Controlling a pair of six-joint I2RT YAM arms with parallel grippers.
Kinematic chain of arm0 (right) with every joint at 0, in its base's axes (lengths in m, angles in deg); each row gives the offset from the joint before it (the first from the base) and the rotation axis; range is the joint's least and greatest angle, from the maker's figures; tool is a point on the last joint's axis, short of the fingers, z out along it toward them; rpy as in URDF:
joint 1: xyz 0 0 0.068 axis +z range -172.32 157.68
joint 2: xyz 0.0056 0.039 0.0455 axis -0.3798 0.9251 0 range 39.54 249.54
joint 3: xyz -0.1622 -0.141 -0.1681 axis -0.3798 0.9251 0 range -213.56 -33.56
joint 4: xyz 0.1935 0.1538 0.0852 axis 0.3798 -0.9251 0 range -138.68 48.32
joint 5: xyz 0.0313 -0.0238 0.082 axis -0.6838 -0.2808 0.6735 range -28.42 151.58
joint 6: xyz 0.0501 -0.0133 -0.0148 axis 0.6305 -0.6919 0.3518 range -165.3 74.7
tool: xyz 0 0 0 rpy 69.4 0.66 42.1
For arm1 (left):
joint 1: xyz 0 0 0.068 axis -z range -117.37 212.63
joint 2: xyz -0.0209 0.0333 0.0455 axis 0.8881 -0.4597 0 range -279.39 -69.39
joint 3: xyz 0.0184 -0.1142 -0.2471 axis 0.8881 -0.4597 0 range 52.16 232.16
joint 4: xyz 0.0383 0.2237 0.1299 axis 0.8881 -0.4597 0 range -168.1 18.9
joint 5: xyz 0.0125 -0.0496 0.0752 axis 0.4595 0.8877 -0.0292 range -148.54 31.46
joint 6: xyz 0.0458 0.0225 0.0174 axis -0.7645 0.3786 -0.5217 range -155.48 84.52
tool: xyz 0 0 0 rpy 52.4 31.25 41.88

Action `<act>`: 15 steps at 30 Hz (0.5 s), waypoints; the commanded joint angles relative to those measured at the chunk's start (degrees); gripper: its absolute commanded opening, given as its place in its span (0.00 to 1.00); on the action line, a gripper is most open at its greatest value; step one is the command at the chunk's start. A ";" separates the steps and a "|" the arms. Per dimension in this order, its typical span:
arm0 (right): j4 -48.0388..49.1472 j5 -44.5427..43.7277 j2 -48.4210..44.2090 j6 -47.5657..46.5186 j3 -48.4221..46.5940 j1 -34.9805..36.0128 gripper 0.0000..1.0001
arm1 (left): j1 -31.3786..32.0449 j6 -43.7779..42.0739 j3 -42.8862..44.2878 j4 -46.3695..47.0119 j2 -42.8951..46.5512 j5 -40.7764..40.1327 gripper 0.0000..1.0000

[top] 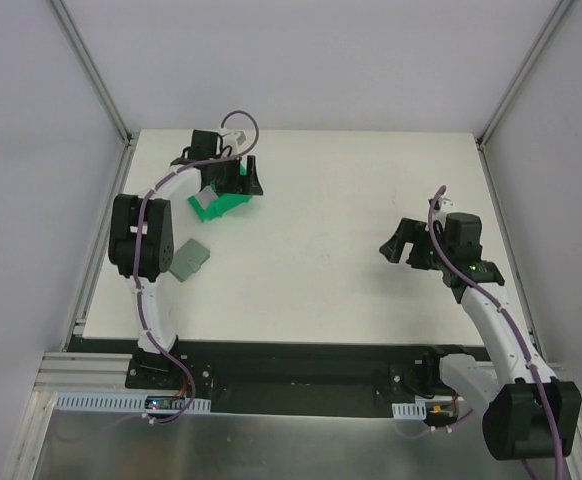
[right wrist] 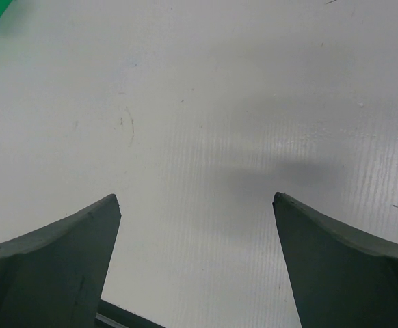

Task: Put the credit cards into the card holder
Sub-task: Move the storage box to the center of the board.

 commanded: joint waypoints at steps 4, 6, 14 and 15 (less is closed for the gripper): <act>1.99 0.97 0.06 1.38 1.07 -0.08 0.96 | 5.78 4.88 1.09 -0.81 1.92 3.70 0.82; 1.99 0.53 -0.12 1.38 1.33 -0.08 0.96 | 7.19 5.94 2.05 -0.81 1.40 4.14 0.81; 1.99 -0.35 -0.91 1.20 2.38 -0.08 0.96 | 12.81 11.65 4.51 -0.29 -0.28 5.20 0.81; 1.99 -0.52 -1.00 1.12 2.64 -0.08 0.96 | 13.60 12.18 4.69 -0.11 -0.54 5.37 0.80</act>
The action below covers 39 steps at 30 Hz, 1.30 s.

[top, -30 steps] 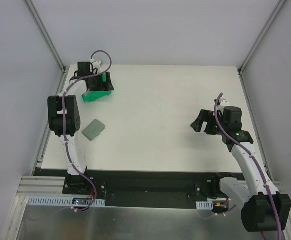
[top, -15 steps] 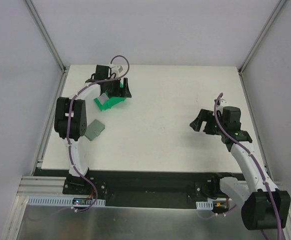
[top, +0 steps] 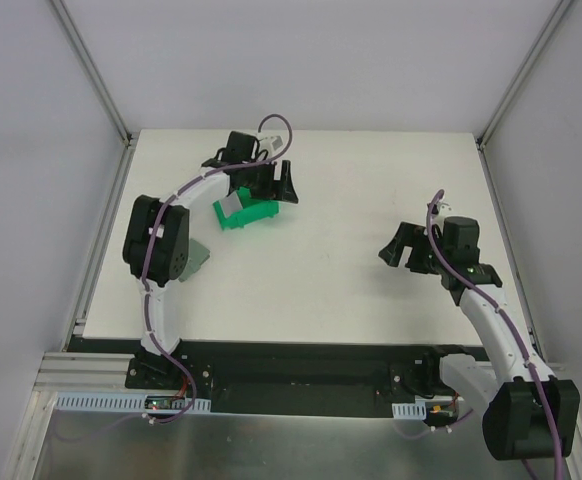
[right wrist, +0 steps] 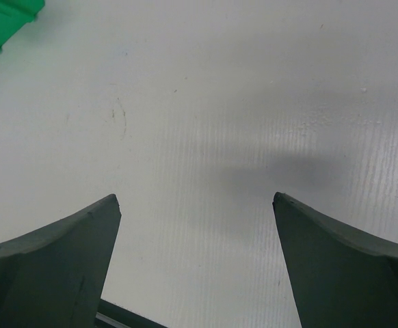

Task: Put the credit cards into the card holder
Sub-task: Move the storage box to the center of the board.

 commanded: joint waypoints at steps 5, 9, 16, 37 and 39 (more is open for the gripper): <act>1.09 -0.83 -1.44 0.50 1.12 -0.10 0.96 | 6.06 7.28 3.71 2.10 -2.31 2.57 0.80; 0.92 -1.36 -1.61 0.15 1.38 -0.18 0.96 | 7.82 9.38 6.87 2.54 -4.60 3.28 0.80; 0.48 -3.47 -2.58 0.15 1.73 -0.18 0.96 | 10.54 13.60 9.07 5.18 -6.27 4.60 0.80; 1.18 -1.63 -0.65 0.24 0.94 -0.19 0.96 | 12.05 5.53 0.04 5.88 13.31 -8.83 0.90; 1.09 -1.45 -0.73 0.15 0.94 -0.27 0.96 | 10.30 5.08 -5.74 5.88 17.70 -11.30 0.90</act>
